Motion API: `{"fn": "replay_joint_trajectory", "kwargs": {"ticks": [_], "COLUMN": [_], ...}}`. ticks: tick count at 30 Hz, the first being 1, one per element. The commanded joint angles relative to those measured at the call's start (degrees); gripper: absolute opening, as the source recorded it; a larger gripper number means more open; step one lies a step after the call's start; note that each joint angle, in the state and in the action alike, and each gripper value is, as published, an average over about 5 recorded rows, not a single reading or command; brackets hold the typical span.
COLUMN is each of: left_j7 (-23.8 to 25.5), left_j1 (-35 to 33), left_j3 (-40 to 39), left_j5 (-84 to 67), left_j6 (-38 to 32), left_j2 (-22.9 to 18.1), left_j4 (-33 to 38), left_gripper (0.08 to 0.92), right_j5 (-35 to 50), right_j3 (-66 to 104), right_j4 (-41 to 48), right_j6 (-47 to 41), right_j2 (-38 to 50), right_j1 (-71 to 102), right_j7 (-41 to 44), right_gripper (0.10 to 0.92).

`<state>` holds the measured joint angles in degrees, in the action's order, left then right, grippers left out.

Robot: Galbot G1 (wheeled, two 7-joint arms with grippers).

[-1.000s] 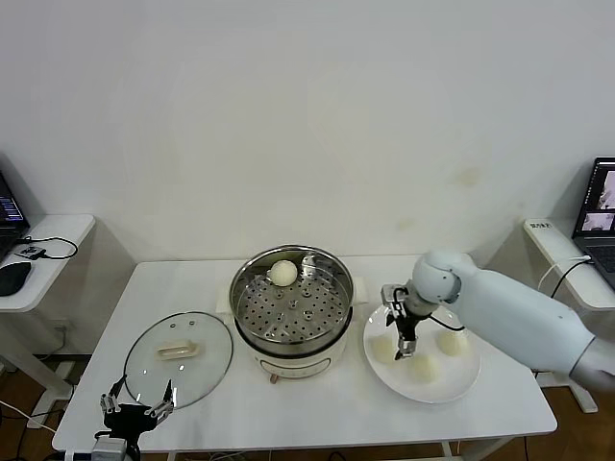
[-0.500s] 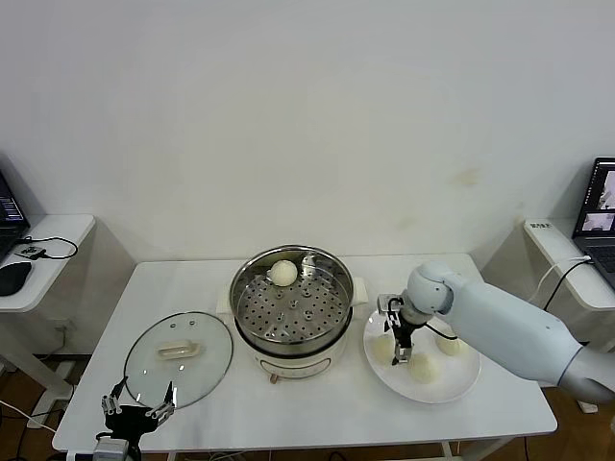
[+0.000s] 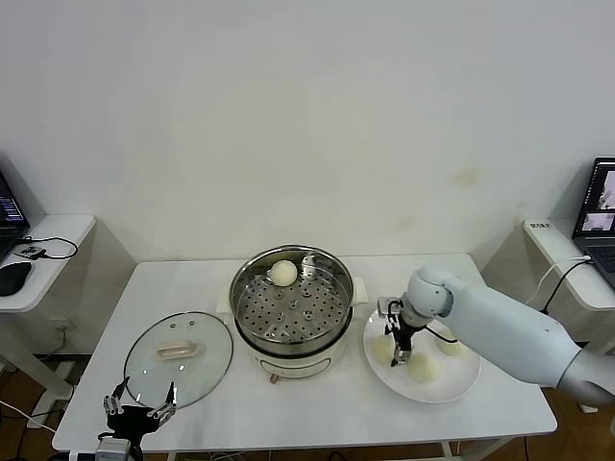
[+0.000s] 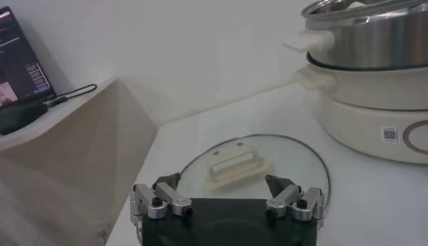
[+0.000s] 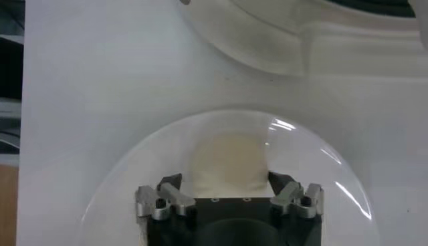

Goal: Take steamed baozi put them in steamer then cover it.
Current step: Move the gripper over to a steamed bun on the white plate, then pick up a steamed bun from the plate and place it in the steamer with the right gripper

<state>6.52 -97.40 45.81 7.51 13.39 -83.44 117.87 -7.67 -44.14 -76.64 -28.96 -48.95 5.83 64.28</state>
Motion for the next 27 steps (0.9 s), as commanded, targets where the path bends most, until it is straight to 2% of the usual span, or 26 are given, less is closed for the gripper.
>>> {"fn": "replay_joint_trajectory", "kwargs": {"ticks": [1, 9, 17, 27], "left_j7": [0.0, 0.1, 0.3, 0.5], "left_j1": [0.1, 0.4, 0.5, -0.1], "left_j3": [0.0, -0.2, -0.4, 0.0], "left_j5": [0.0, 0.1, -0.1, -0.4], "left_j6": [0.0, 0.0, 0.1, 0.1], "left_j2": [0.0, 0.2, 0.2, 0.4], "left_j4": [-0.1, 0.1, 1.0, 2.8], "left_gripper": [0.823, 0.823, 0.823, 0.823], "right_j5": [0.1, 2.5, 9.6, 21.3], "right_j3": [0.2, -0.8, -2.9, -11.0], "right_j4": [0.0, -2.5, -4.4, -1.0], "right_j6": [0.0, -0.7, -1.3, -3.4], "right_j2": [0.2, 3.9, 8.8, -0.3], "right_j1": [0.1, -4.7, -19.9, -36.6], "right_j7": [-0.1, 0.7, 4.3, 7.6], "right_gripper": [0.657, 0.652, 0.653, 0.653]}}
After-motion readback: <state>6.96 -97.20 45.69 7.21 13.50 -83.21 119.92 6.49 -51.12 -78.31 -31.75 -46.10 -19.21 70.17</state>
